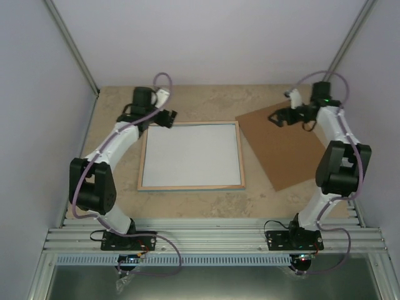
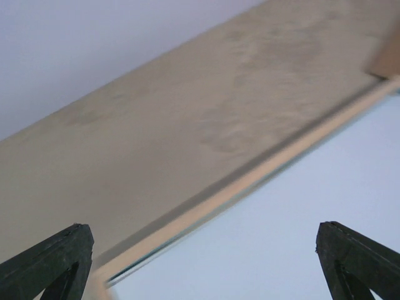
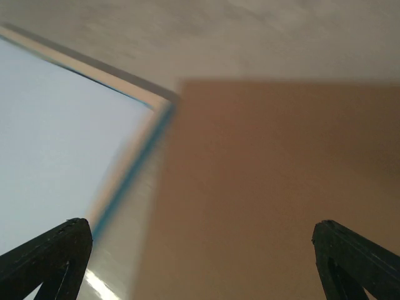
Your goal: Put the photo into the frame
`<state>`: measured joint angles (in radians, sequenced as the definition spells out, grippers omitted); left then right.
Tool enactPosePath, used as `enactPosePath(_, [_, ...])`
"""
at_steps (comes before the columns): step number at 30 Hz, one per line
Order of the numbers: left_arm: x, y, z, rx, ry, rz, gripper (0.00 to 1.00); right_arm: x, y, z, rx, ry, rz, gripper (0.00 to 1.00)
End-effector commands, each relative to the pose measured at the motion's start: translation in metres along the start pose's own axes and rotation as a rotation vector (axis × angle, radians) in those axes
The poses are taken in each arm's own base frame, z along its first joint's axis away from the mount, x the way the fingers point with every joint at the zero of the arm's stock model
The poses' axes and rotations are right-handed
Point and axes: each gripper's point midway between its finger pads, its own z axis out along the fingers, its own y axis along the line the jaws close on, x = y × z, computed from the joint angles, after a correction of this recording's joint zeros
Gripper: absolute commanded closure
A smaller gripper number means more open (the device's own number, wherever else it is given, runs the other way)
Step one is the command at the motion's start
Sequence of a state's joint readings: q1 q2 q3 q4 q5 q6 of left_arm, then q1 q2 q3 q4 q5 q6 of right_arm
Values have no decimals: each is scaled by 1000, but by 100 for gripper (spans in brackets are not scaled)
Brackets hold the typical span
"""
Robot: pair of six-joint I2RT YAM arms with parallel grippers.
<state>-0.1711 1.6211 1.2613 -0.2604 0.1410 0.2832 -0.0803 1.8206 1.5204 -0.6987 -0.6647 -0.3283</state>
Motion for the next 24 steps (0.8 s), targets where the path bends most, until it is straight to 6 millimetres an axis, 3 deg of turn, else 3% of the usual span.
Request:
enactPosePath(1, [-12, -110, 7, 218, -13, 175, 1, 72, -68, -35, 108, 121, 132, 2])
enactPosePath(5, [-15, -221, 14, 373, -17, 318, 0, 98, -134, -64, 229, 118, 230, 2])
enactPosePath(7, [-6, -269, 22, 431, 10, 385, 1, 115, -164, -71, 261, 119, 291, 2])
enactPosePath(10, [12, -328, 36, 480, 50, 488, 1, 131, -195, -80, 291, 106, 360, 3])
enactPosePath(12, [22, -355, 47, 491, 71, 526, 1, 138, -208, -79, 308, 111, 372, 3])
enactPosePath(17, [37, -392, 83, 470, 119, 582, 1, 143, -228, -69, 320, 107, 391, 2])
enactPosePath(21, [49, -395, 105, 421, 150, 648, 1, 146, -241, -54, 292, 105, 433, 3])
enactPosePath(24, [64, -386, 112, 383, 185, 703, 1, 151, -240, -40, 258, 122, 450, 4])
